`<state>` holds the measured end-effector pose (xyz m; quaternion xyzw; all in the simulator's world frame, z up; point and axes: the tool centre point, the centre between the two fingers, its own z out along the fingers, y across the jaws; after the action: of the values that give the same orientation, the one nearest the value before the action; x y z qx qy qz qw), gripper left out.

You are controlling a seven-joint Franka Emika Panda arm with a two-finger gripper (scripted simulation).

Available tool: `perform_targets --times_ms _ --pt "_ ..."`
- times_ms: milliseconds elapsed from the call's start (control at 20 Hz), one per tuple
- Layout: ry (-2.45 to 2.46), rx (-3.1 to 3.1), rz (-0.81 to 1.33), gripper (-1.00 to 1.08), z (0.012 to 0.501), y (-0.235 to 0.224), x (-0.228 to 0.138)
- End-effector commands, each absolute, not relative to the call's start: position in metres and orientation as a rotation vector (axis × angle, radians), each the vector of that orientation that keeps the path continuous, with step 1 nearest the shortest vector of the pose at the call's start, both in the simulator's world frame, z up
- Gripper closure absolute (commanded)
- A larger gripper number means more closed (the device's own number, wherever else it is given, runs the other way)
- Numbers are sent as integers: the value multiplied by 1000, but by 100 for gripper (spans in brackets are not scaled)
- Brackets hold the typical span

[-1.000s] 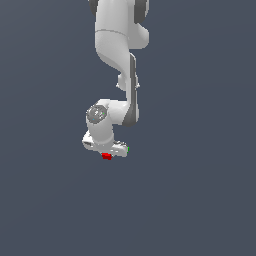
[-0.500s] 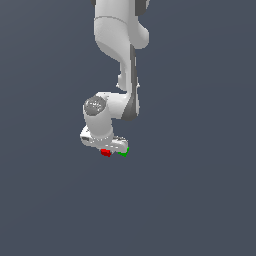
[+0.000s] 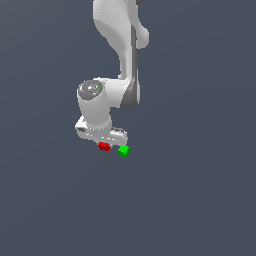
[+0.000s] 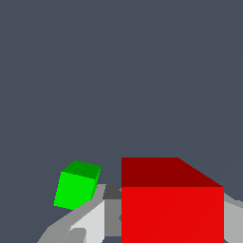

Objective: Stack the red cube on top of the green cube.

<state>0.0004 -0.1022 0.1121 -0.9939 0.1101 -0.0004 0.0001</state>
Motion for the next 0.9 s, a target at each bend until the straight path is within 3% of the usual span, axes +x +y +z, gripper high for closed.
perform_targets --times_ms 0,400,850 --pt "346 -3123 0 108 119 -102 1" --pt "346 -3122 -2 108 113 -94 -2" --pt "346 -3122 -1 108 75 -40 -15"
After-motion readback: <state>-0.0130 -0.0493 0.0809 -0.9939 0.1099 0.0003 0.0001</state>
